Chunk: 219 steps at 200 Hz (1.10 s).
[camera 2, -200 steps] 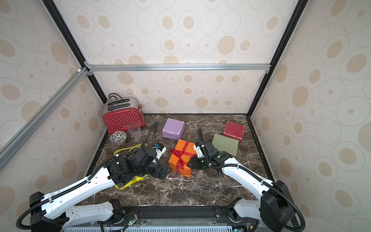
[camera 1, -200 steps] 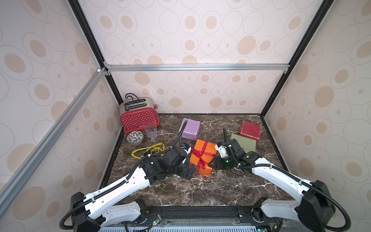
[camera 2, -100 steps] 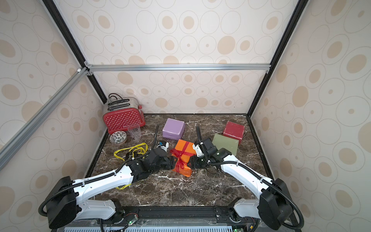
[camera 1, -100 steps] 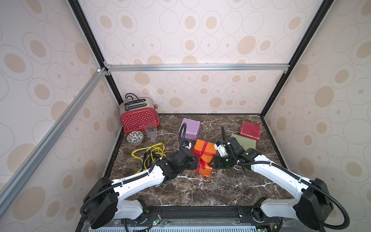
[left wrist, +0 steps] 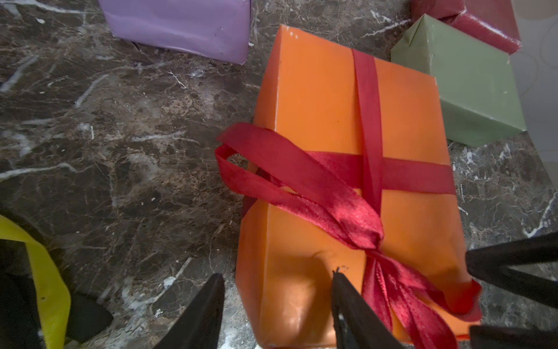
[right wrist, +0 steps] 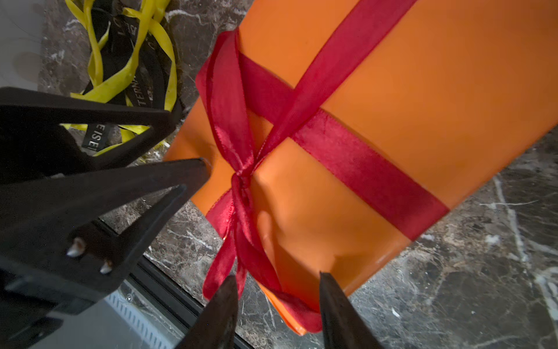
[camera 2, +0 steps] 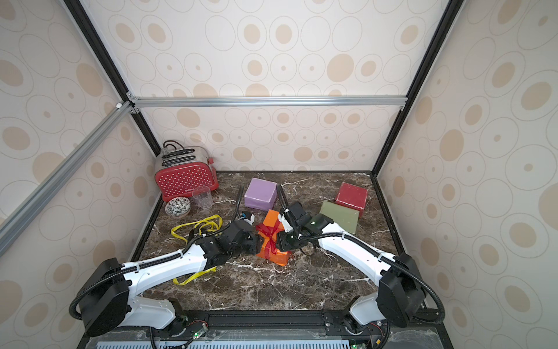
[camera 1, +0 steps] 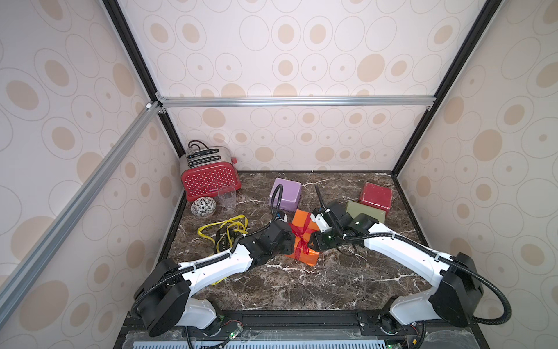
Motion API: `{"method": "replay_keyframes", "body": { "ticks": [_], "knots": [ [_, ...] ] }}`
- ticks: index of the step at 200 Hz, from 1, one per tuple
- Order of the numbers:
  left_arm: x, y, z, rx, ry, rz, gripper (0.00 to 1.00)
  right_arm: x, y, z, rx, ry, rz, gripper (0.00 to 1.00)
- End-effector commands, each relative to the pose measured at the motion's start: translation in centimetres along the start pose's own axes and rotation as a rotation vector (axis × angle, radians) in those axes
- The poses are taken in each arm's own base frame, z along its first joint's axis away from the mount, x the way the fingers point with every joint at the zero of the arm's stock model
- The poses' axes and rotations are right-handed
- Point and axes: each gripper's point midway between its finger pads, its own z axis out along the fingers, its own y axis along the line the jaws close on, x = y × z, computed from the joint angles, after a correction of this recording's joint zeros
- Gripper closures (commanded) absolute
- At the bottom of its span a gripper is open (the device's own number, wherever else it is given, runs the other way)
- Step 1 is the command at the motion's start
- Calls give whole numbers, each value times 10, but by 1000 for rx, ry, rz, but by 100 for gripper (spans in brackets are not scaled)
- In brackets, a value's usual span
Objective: Untie the ribbon bows on the gift boxes
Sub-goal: Untie the ribbon from the gift box.
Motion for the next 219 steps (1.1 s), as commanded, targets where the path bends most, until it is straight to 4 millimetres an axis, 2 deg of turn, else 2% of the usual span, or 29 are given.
{"method": "replay_keyframes", "body": {
  "ticks": [1,42,59,86,110,133,184,219],
  "knots": [
    [-11,-2,0,-12,-10,7,44,5,-8,0,68,30,-25,55],
    [-3,-8,11,13,33,11,44,8,-7,9,76,59,-37,59],
    [-2,-7,13,10,38,8,44,9,-7,11,90,72,-40,63],
    [-1,-2,15,-14,39,9,45,9,-5,10,96,64,-52,65],
    [-1,-1,15,-21,41,13,45,9,-2,8,92,62,-60,70],
    [-2,1,13,-34,36,21,46,11,0,9,93,71,-61,80],
    [5,-2,11,-9,67,-2,55,9,6,10,56,42,-44,98],
    [11,15,15,-89,64,39,56,3,12,2,28,6,-9,100]
  ]
}}
